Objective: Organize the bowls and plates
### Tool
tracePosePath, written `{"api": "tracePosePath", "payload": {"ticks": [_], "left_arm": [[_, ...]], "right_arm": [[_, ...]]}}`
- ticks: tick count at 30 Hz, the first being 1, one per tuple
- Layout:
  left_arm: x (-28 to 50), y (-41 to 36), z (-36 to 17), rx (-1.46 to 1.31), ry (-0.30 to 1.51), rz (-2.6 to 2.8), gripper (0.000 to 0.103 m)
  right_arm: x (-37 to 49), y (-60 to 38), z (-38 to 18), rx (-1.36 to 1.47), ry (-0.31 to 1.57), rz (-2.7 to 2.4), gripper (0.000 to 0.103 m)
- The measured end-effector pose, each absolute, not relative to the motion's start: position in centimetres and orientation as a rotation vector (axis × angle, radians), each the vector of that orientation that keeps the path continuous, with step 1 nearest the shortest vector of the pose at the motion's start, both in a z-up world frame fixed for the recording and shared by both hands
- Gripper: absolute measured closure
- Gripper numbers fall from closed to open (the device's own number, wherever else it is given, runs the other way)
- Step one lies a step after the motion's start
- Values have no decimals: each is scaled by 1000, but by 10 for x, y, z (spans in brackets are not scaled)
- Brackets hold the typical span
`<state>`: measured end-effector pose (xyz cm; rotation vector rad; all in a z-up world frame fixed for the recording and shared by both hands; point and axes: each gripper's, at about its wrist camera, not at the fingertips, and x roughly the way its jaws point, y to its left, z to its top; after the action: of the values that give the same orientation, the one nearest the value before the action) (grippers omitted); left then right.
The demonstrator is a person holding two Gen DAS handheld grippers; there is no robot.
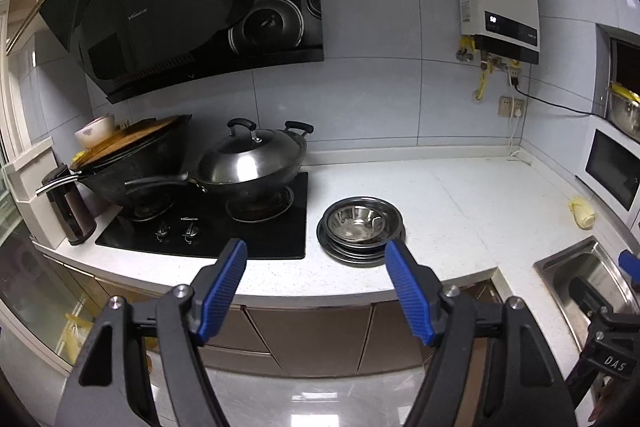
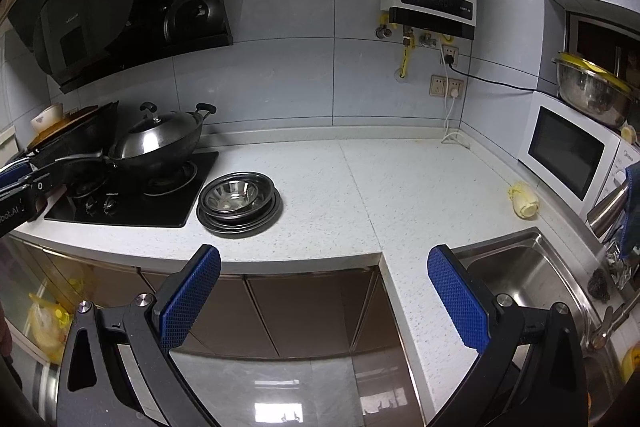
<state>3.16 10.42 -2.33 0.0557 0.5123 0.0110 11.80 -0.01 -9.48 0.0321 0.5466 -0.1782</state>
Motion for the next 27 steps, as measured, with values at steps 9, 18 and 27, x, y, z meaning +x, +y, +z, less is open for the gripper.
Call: {"api": "tracePosePath", "payload": {"ticks": [9, 18, 27], "left_arm": [[34, 102, -20, 44, 520, 6, 32], [34, 99, -19, 40, 524, -14, 32], [35, 95, -19, 33, 536, -22, 32]], "right_arm": [[119, -6, -95, 47, 545, -176, 1], [117, -12, -97, 54, 546, -179, 1], [115, -19, -100, 48, 553, -189, 1]]}}
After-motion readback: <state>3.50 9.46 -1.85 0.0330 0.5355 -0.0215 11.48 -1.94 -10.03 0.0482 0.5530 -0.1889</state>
